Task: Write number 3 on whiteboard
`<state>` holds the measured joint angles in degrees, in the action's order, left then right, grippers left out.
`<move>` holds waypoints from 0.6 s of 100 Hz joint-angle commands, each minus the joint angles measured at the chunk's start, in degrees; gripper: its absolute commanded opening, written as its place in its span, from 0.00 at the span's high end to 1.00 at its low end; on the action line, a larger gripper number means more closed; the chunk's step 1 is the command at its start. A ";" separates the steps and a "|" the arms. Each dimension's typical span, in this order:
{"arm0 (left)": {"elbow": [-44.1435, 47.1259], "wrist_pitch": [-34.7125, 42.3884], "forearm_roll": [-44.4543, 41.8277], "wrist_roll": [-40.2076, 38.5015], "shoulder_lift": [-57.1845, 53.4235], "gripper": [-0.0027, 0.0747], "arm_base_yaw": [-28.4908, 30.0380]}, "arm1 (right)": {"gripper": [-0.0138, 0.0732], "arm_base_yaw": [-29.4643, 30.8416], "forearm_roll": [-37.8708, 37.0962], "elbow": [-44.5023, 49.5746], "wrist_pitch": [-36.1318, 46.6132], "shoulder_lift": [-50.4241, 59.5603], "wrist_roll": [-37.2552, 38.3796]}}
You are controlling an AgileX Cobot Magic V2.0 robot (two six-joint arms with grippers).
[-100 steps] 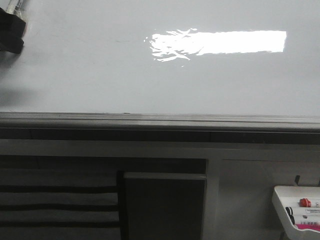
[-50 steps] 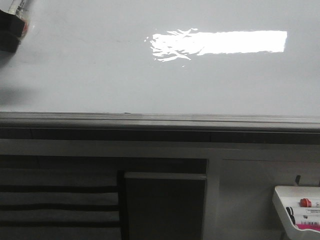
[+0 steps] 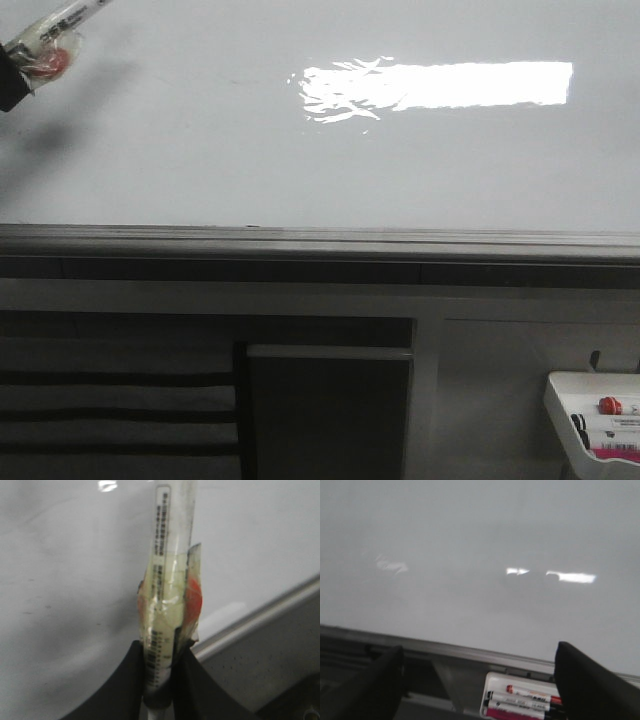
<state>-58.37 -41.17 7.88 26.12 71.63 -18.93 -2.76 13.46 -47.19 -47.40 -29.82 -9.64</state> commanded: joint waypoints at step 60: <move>-10.59 -20.58 19.52 29.59 -1.52 0.99 -19.19 | 0.29 -20.27 34.97 -11.53 -8.43 -33.66 -58.93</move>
<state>-66.97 -63.29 25.46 55.42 71.50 -36.93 -18.93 46.60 -55.15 -59.15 -62.05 -67.15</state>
